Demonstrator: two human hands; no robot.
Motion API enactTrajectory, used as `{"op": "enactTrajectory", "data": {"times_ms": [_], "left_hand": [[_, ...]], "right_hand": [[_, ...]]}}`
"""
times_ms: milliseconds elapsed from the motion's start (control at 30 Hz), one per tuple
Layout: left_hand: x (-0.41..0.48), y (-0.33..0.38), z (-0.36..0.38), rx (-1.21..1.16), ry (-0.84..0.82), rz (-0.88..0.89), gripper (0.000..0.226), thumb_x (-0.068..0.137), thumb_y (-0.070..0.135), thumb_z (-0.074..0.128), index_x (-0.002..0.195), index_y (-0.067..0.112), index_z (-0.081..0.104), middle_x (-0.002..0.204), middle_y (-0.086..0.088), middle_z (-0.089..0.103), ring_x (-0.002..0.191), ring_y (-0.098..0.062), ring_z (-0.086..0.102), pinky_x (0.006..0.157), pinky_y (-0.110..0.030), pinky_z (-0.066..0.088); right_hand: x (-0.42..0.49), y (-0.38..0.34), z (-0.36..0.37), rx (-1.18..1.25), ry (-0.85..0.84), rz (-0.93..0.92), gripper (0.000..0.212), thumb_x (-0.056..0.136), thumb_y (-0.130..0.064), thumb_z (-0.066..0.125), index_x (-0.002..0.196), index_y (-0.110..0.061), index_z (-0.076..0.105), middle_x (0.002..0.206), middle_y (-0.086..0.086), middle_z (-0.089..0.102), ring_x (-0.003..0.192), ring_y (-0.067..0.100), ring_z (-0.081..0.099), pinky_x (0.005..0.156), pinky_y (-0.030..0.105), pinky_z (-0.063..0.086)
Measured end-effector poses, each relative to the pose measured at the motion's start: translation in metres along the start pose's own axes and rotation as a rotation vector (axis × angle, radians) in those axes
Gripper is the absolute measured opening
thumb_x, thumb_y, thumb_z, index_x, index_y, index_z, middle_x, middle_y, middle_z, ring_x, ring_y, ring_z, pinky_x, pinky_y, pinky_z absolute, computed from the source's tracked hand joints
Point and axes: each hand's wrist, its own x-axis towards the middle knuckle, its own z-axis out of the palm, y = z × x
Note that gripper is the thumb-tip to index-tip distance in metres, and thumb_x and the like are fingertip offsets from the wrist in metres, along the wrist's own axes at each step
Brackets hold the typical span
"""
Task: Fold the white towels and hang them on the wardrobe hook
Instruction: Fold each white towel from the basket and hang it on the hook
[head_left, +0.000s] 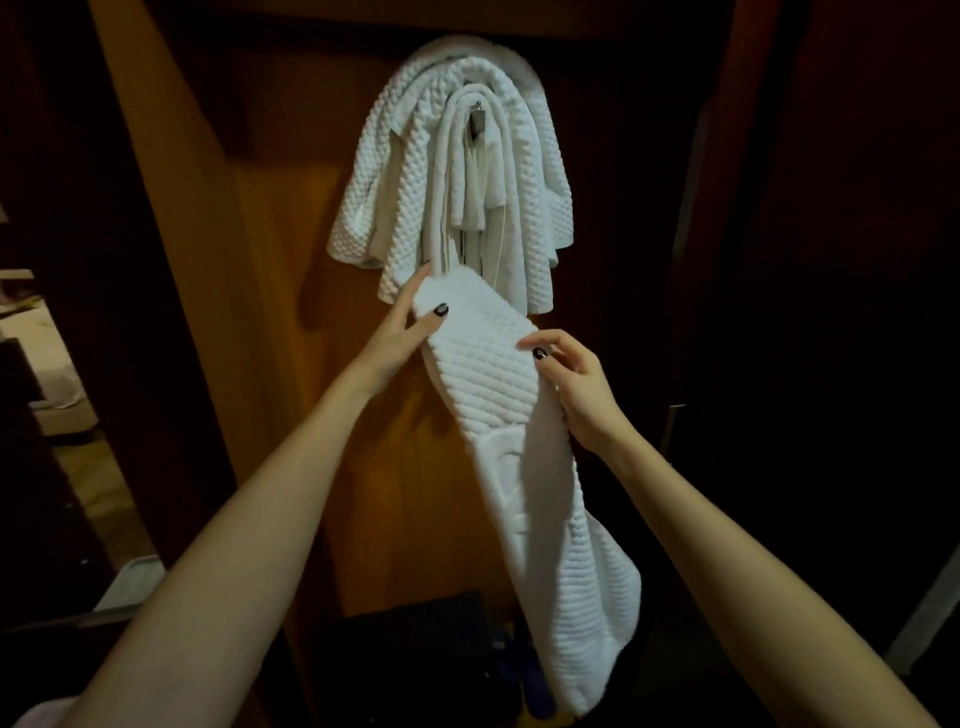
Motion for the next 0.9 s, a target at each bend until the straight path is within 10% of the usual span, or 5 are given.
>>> {"op": "enactTrajectory", "data": {"times_ms": [100,200,467,667,900], "left_hand": [[-0.02,-0.02,0.02,-0.39,0.033,-0.143,0.074,0.084,0.036,0.068,0.142,0.05,0.025,0.149,0.011,0.036,0.137,-0.015,0.036,0.109,-0.034,0.036],[-0.034,-0.036,0.045,-0.562,-0.001,-0.269,0.09,0.068,0.043,0.082,0.142,0.044,0.031,0.132,0.0,0.06,0.119,-0.019,0.058,0.088,-0.035,0.053],[-0.05,-0.039,0.065,-0.363,0.001,-0.208,0.056,0.074,0.054,0.071,0.126,0.054,0.049,0.14,0.003,0.051,0.131,-0.018,0.046,0.11,-0.047,0.036],[-0.075,-0.045,0.077,-0.004,-0.277,-0.067,0.1,0.078,0.025,0.076,0.131,0.069,0.004,0.15,0.028,0.019,0.134,0.013,0.026,0.101,-0.01,0.035],[-0.094,-0.055,0.093,0.135,-0.265,0.071,0.043,0.092,-0.001,0.055,0.12,0.031,0.054,0.125,0.019,0.055,0.118,0.01,0.048,0.094,-0.005,0.035]], "right_hand": [[0.003,-0.004,-0.007,0.03,0.057,0.015,0.034,0.093,0.007,0.042,0.101,-0.015,0.067,0.08,-0.018,0.065,0.052,-0.007,0.056,0.045,0.005,0.038],[0.005,-0.007,-0.009,0.08,0.118,0.061,0.035,0.094,0.006,0.042,0.102,-0.016,0.069,0.096,-0.003,0.066,0.066,-0.005,0.064,0.053,0.007,0.045],[-0.006,0.007,-0.02,0.169,0.141,0.191,0.035,0.097,0.001,0.044,0.104,-0.02,0.071,0.121,0.005,0.065,0.111,0.019,0.064,0.086,0.029,0.056],[-0.011,0.01,-0.022,0.1,0.128,0.183,0.041,0.095,0.005,0.043,0.121,-0.02,0.062,0.13,-0.001,0.057,0.119,0.017,0.058,0.098,0.033,0.052],[0.002,0.009,-0.024,0.034,0.153,0.24,0.053,0.097,0.002,0.045,0.147,-0.013,0.035,0.138,0.011,0.05,0.121,0.019,0.057,0.099,0.032,0.051]]}}
